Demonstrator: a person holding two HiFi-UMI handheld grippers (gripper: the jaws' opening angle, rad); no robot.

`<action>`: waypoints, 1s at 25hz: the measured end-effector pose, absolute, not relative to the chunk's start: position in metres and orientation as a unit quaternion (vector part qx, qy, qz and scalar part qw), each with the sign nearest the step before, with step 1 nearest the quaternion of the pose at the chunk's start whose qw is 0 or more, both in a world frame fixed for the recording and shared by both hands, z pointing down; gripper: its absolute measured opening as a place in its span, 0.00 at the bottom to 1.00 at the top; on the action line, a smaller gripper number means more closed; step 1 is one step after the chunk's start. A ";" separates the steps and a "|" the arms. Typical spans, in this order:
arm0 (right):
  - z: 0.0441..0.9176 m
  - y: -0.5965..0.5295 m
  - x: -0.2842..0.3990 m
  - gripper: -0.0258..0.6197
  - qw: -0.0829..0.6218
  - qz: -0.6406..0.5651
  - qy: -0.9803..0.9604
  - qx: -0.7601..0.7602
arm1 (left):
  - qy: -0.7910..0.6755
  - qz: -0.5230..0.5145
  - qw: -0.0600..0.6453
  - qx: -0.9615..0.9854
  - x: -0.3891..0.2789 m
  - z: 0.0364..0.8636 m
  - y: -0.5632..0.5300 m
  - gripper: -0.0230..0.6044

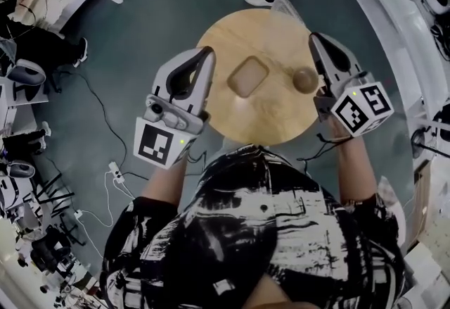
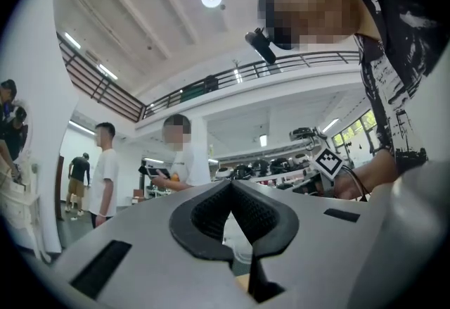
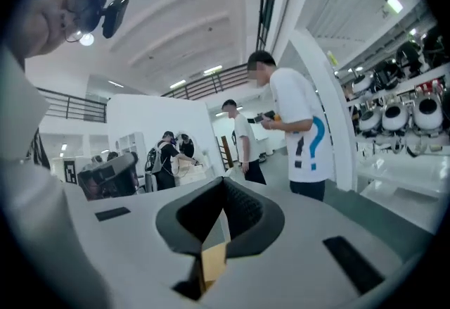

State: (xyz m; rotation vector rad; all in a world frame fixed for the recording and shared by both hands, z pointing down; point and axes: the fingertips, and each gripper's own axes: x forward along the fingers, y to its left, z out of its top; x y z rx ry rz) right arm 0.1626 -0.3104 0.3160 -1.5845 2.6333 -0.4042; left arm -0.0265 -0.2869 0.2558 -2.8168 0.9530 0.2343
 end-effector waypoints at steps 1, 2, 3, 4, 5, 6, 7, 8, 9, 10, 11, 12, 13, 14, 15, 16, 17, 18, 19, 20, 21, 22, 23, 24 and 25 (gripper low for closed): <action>0.301 -0.308 0.161 0.04 0.021 -0.114 0.852 -0.511 | 0.318 0.081 0.082 -0.941 -0.026 0.252 -0.285 0.04; 0.287 -0.306 0.159 0.04 0.022 -0.097 0.854 -0.511 | 0.318 0.082 0.085 -0.941 -0.027 0.248 -0.283 0.04; 0.273 -0.303 0.156 0.04 0.023 -0.080 0.856 -0.510 | 0.318 0.083 0.088 -0.940 -0.028 0.245 -0.281 0.03; 0.260 -0.299 0.154 0.04 0.024 -0.063 0.857 -0.511 | 0.318 0.085 0.089 -0.940 -0.029 0.242 -0.279 0.03; 0.247 -0.295 0.151 0.04 0.026 -0.046 0.858 -0.511 | 0.318 0.086 0.091 -0.940 -0.031 0.239 -0.277 0.04; 0.235 -0.292 0.149 0.04 0.029 -0.031 0.859 -0.510 | 0.317 0.087 0.095 -0.940 -0.032 0.236 -0.275 0.04; 0.223 -0.288 0.148 0.04 0.034 -0.017 0.859 -0.510 | 0.315 0.088 0.102 -0.939 -0.033 0.234 -0.273 0.03; 0.213 -0.286 0.147 0.04 0.037 -0.003 0.859 -0.511 | 0.313 0.090 0.110 -0.939 -0.033 0.232 -0.272 0.04; 0.205 -0.283 0.148 0.04 0.041 0.009 0.858 -0.511 | 0.311 0.092 0.117 -0.939 -0.032 0.229 -0.271 0.04; 0.198 -0.281 0.149 0.04 0.044 0.018 0.858 -0.512 | 0.309 0.095 0.121 -0.938 -0.032 0.227 -0.269 0.03; 0.192 -0.278 0.149 0.04 0.048 0.026 0.857 -0.513 | 0.308 0.098 0.124 -0.938 -0.031 0.224 -0.267 0.04; 0.187 -0.276 0.150 0.04 0.051 0.032 0.855 -0.515 | 0.308 0.098 0.125 -0.938 -0.030 0.222 -0.266 0.04; 0.182 -0.274 0.150 0.04 0.053 0.038 0.854 -0.517 | 0.307 0.097 0.126 -0.938 -0.030 0.221 -0.265 0.04; 0.179 -0.272 0.150 0.04 0.056 0.044 0.852 -0.518 | 0.307 0.093 0.126 -0.939 -0.031 0.220 -0.265 0.04; 0.175 -0.271 0.150 0.04 0.058 0.048 0.851 -0.520 | 0.307 0.090 0.126 -0.939 -0.031 0.220 -0.264 0.03; 0.173 -0.270 0.149 0.04 0.060 0.051 0.850 -0.520 | 0.306 0.090 0.127 -0.939 -0.032 0.219 -0.264 0.04; 0.172 -0.269 0.148 0.04 0.062 0.052 0.850 -0.520 | 0.306 0.092 0.128 -0.939 -0.032 0.217 -0.263 0.04; 0.171 -0.268 0.147 0.04 0.064 0.053 0.850 -0.520 | 0.305 0.094 0.129 -0.939 -0.032 0.216 -0.262 0.03; 0.171 -0.267 0.147 0.04 0.065 0.055 0.850 -0.520 | 0.304 0.094 0.129 -0.939 -0.031 0.216 -0.262 0.04; 0.171 -0.267 0.147 0.04 0.066 0.056 0.850 -0.520 | 0.304 0.093 0.127 -0.940 -0.031 0.217 -0.262 0.04; 0.171 -0.266 0.148 0.04 0.066 0.057 0.849 -0.520 | 0.303 0.092 0.127 -0.940 -0.030 0.218 -0.262 0.04; 0.171 -0.266 0.148 0.04 0.067 0.058 0.849 -0.521 | 0.302 0.092 0.127 -0.940 -0.029 0.218 -0.262 0.04; 0.171 -0.266 0.148 0.04 0.068 0.059 0.849 -0.521 | 0.301 0.093 0.128 -0.940 -0.029 0.218 -0.261 0.03; 0.170 -0.265 0.147 0.04 0.068 0.060 0.849 -0.521 | 0.300 0.094 0.129 -0.940 -0.029 0.217 -0.260 0.03; 0.169 -0.263 0.146 0.04 0.068 0.062 0.849 -0.520 | 0.300 0.093 0.130 -0.940 -0.030 0.217 -0.259 0.03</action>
